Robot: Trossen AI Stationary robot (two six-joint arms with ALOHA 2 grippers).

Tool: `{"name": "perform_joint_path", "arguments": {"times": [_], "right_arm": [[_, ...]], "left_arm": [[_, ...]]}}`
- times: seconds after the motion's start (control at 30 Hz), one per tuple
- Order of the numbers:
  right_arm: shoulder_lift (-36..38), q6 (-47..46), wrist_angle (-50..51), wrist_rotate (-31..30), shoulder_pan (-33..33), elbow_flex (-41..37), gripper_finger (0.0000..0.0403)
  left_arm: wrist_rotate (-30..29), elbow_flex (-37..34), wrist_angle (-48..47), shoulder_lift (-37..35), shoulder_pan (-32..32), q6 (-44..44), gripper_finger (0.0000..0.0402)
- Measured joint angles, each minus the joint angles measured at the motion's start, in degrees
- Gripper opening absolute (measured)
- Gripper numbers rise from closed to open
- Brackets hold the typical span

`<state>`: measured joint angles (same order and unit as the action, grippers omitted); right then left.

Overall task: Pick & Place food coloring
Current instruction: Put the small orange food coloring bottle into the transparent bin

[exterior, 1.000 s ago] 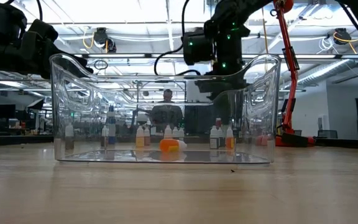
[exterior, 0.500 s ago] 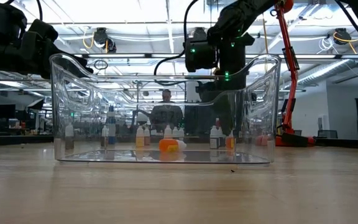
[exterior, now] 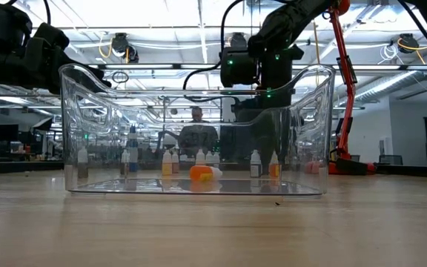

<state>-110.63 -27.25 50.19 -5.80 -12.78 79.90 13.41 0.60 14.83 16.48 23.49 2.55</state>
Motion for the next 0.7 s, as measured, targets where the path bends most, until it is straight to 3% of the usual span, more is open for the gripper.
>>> {"name": "perform_joint_path", "arguments": {"times": [0.27, 0.7], "right_arm": [[0.0, 0.2, 0.2, 0.1, 0.0, 0.0, 0.0258], [0.0, 1.2, 0.2, 0.0, 0.0, 0.0, 0.0131]], "left_arm": [[0.0, 0.0, 0.0, 0.0, 0.0, 0.0, 0.0305], [0.0, 0.0, 0.0, 0.0, 0.0, 0.0, 0.0305]]}}
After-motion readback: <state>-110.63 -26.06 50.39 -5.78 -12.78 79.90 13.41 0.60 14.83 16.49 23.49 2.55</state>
